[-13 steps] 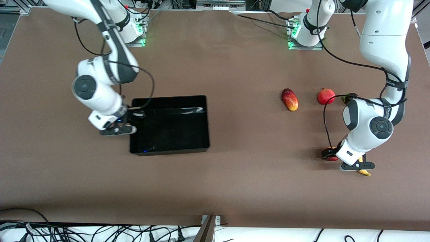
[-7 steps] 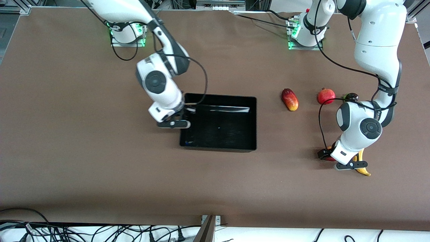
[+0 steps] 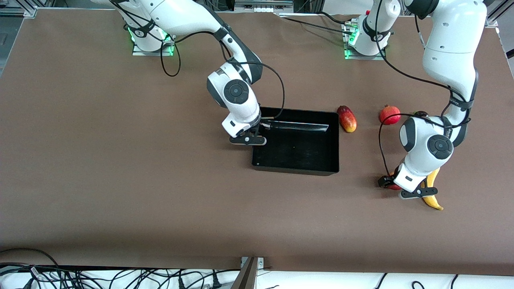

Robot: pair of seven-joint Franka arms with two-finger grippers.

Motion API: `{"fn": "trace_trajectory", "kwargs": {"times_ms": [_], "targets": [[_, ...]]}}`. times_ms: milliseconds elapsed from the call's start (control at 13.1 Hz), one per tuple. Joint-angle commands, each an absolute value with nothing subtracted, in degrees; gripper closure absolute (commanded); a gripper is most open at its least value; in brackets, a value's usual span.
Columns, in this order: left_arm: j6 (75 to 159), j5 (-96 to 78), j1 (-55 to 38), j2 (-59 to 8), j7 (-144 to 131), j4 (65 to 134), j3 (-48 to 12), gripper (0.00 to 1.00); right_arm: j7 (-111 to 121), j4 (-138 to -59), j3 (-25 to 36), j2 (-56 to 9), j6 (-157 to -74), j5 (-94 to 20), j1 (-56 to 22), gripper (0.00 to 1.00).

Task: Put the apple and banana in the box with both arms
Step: 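Slide the box with the right gripper while the left gripper grasps the apple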

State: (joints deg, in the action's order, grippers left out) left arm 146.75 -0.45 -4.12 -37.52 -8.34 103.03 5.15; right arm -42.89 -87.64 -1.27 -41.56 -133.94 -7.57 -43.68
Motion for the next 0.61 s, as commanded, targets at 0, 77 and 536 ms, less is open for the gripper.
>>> {"fn": "trace_trajectory", "kwargs": {"times_ms": [0,77,536], "targets": [[129.2,-1.1,-7.8,-23.6,-11.8,105.6,5.2,1.0,-42.7,-86.0,-0.8,-42.0,-134.2,-8.9,-45.1,1.0],[122.8,-1.1,-9.0,-20.9,-13.8,103.6,5.2,1.0,-42.8,-86.0,-0.7,-42.6,-134.3,-8.8,-45.7,1.0],[115.9,-3.2,-19.3,-18.1,-37.5,101.7,3.2,1.0,-42.4,-85.9,-0.4,-42.5,-136.1,-8.7,-45.2,0.0]]}}
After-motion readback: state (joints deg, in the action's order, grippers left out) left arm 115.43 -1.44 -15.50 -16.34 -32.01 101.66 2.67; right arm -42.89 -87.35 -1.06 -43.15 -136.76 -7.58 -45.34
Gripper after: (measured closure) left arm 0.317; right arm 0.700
